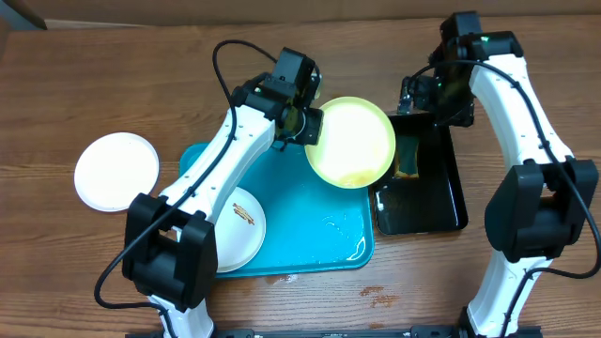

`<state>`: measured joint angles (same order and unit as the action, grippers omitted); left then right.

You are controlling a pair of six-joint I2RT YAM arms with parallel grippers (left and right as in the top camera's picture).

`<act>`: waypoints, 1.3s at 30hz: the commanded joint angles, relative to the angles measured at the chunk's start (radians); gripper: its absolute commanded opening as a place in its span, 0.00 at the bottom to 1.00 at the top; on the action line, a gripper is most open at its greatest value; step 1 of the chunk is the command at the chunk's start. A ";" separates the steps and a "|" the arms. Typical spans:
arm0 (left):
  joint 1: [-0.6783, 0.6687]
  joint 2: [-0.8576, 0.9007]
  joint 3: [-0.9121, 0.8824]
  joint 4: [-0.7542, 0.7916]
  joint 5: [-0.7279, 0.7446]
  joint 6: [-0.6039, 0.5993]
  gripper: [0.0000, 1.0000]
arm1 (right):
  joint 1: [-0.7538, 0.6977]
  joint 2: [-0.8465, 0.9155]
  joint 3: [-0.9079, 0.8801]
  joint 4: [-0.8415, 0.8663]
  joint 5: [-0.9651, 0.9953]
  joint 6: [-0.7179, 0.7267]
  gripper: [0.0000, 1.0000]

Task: Clean dirty plates on tray and stack at the side
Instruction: 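Lift the yellow plate off the teal tray with the left gripper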

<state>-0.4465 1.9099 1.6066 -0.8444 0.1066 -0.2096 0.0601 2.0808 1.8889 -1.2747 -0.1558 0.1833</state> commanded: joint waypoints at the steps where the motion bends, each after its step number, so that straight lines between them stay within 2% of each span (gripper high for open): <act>1: -0.028 0.005 0.058 0.006 -0.081 -0.014 0.04 | -0.079 -0.005 0.057 0.009 -0.069 0.005 1.00; 7: -0.089 0.005 0.105 0.032 -0.173 -0.008 0.04 | -0.240 -0.005 0.064 0.013 -0.248 0.005 1.00; 11: -0.137 0.005 0.108 0.092 -0.219 0.024 0.04 | -0.332 -0.005 0.064 0.010 -0.299 0.005 1.00; 18: -0.270 0.005 0.108 0.207 -0.398 0.185 0.04 | -0.425 -0.005 0.063 -0.006 -0.302 0.004 1.00; 21: -0.355 0.005 0.108 0.248 -0.539 0.268 0.04 | -0.433 -0.005 0.063 -0.005 -0.301 0.004 1.00; 23: -0.449 0.005 0.108 0.291 -0.730 0.339 0.04 | -0.433 -0.005 0.063 -0.005 -0.298 0.004 1.00; 26: -0.536 0.005 0.108 0.335 -0.909 0.393 0.04 | -0.433 -0.005 0.063 -0.005 -0.298 0.004 1.00; 29: -0.595 0.005 0.108 0.353 -1.026 0.397 0.04 | -0.433 -0.005 0.063 -0.005 -0.297 0.004 1.00; 34: -0.624 0.005 0.108 0.364 -1.122 0.397 0.04 | -0.433 -0.005 0.063 -0.005 -0.298 0.004 1.00; 37: -0.638 0.005 0.108 0.399 -1.295 0.414 0.04 | -0.433 -0.005 0.063 -0.005 -0.297 0.004 1.00; 39: -0.645 0.005 0.108 0.431 -1.339 0.408 0.04 | -0.433 -0.005 0.063 -0.005 -0.297 0.004 1.00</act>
<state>-1.0805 1.9118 1.6821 -0.4534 -1.0248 0.1844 -0.3725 2.0808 1.9244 -1.2804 -0.4416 0.1837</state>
